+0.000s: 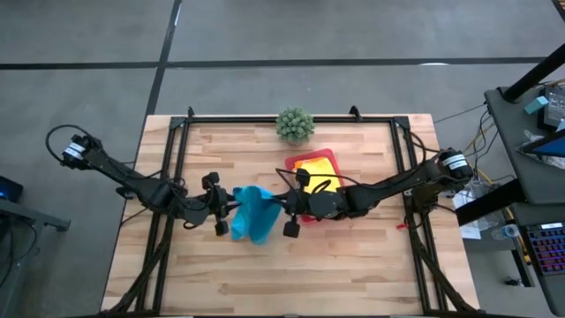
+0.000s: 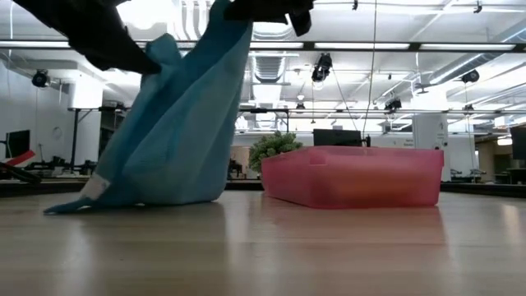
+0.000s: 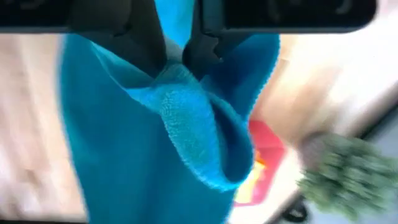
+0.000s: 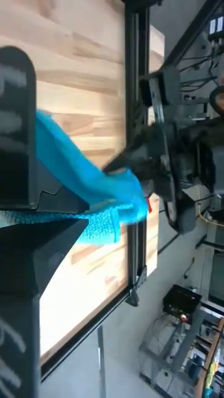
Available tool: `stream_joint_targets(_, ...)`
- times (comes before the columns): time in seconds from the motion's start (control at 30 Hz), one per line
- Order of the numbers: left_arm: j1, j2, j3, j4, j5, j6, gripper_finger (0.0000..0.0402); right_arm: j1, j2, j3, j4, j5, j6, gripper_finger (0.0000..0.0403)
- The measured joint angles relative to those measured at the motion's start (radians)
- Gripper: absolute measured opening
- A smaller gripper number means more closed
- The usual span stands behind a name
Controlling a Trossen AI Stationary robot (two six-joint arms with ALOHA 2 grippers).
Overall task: Fold microfiber towels
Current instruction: Fold the blue towel
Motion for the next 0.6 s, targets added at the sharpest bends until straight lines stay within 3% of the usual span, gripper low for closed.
stream_joint_targets(0.07, 0.0, -0.007, 0.0, -0.009, 0.051, -0.006, 0.0072, 0.0, -0.01, 0.0, -0.023, 0.0, 0.008, 0.0009)
stream_joint_targets(0.27, 0.0, -0.003, 0.0, -0.008, 0.049, -0.007, 0.0112, 0.0, -0.008, 0.0, -0.032, -0.002, 0.02, 0.0009)
stream_joint_targets(0.47, 0.0, 0.008, 0.0, -0.017, 0.048, -0.011, 0.0104, 0.0, -0.002, 0.0, -0.034, -0.003, 0.022, 0.0009)
stream_joint_targets(0.6, 0.0, 0.008, 0.0, -0.025, 0.048, -0.017, 0.0069, 0.0, -0.002, 0.0, -0.037, -0.003, 0.021, 0.0009)
